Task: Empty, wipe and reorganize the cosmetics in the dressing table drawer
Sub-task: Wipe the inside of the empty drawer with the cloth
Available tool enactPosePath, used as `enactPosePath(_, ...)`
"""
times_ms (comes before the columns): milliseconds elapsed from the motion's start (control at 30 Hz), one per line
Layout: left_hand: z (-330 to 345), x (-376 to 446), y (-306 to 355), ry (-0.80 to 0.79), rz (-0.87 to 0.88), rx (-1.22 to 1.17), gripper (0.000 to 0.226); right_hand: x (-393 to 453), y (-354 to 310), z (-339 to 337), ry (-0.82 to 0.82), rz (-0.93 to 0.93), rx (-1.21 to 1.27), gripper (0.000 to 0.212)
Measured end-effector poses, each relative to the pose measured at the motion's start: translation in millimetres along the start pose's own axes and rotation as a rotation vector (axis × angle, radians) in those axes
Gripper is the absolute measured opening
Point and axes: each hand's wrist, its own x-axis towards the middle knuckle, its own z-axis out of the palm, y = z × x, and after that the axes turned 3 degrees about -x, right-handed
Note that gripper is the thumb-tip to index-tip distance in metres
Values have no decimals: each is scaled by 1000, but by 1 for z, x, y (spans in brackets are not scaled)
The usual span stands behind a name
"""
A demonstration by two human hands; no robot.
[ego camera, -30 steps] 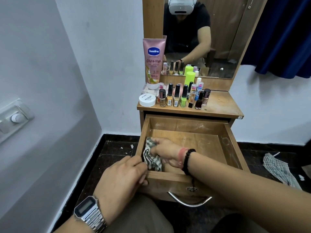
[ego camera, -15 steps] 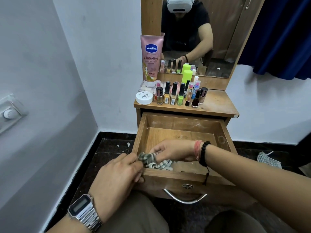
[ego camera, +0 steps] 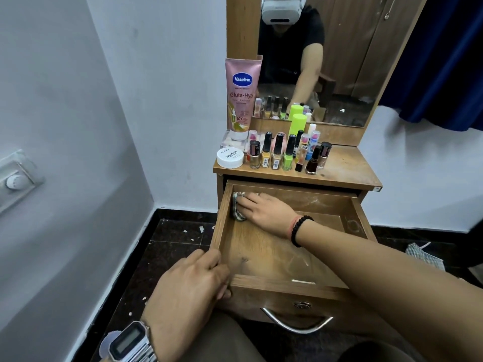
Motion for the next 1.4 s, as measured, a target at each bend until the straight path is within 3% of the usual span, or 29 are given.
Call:
enactPosePath(233, -1, 1, 0, -8, 7, -5, 49, -18, 20, 3, -10, -120, -209, 45)
enactPosePath(533, -2, 1, 2, 1, 10, 4, 50, -64, 36, -11, -55, -37, -127, 25)
enactPosePath(700, -3, 2, 2, -14, 9, 1, 50, -37, 29, -24, 37, -67, -113, 42)
enactPosePath(1067, -4, 2, 1, -21, -5, -70, 50, -76, 42, -5, -199, -5, -186, 44)
enactPosePath(1233, -6, 1, 3, -22, 2, -107, 54, -109, 53, -20, -347, 146, -181, 35)
enactPosePath(1400, -6, 0, 3, -13, 5, -101, 60, -119, 67, -31, -275, 121, -125, 39)
